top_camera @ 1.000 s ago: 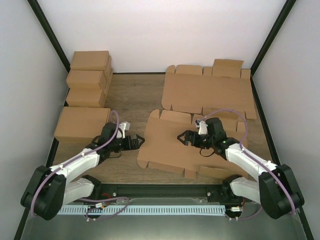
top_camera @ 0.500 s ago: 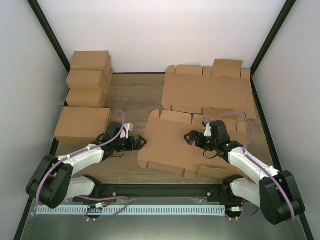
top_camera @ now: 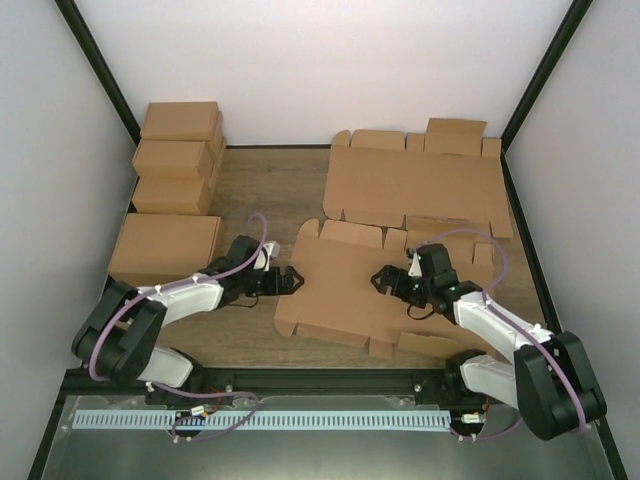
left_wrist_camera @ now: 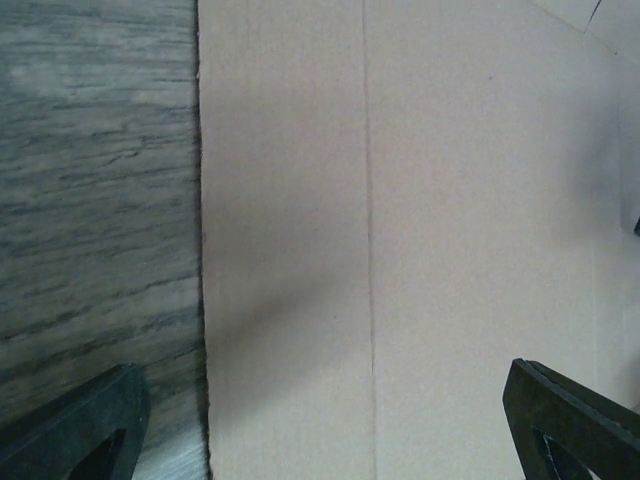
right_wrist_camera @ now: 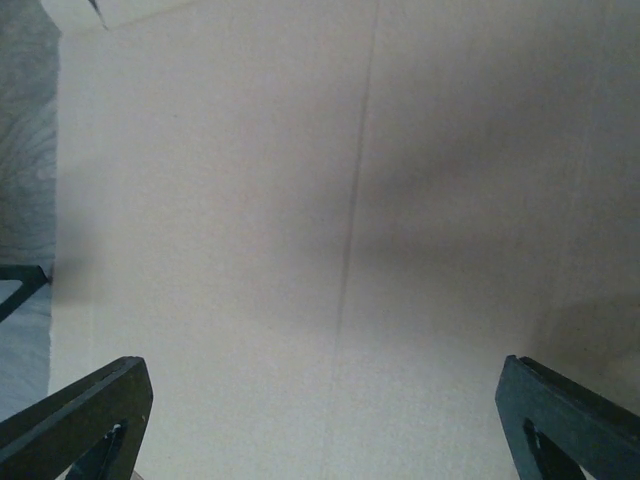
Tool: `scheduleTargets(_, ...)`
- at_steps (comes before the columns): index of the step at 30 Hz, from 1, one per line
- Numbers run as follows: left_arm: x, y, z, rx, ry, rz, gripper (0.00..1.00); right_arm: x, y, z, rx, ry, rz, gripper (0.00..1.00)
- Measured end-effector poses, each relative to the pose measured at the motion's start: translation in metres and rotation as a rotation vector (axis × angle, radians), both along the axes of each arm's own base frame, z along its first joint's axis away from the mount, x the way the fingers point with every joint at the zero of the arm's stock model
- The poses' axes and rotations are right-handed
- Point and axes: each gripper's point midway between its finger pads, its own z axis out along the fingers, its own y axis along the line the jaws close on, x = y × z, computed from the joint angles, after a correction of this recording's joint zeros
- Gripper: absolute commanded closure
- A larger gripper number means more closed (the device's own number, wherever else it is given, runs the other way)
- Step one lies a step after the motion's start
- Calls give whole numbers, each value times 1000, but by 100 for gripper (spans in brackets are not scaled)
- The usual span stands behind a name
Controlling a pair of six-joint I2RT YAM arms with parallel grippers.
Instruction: Fold the paper box
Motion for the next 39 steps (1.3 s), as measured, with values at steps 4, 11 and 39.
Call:
scheduleTargets(4,3,-5,1,-21,7,-5,1,-5,-1,-14,-13,60,0,3)
scheduleTargets(11,3,-14,1,-56,21,-17,5,-2,2,-16,1,63,6,3)
scheduleTargets(39,-60,24,14,-6,229,147,0,16,17,-15,48,40,63,3)
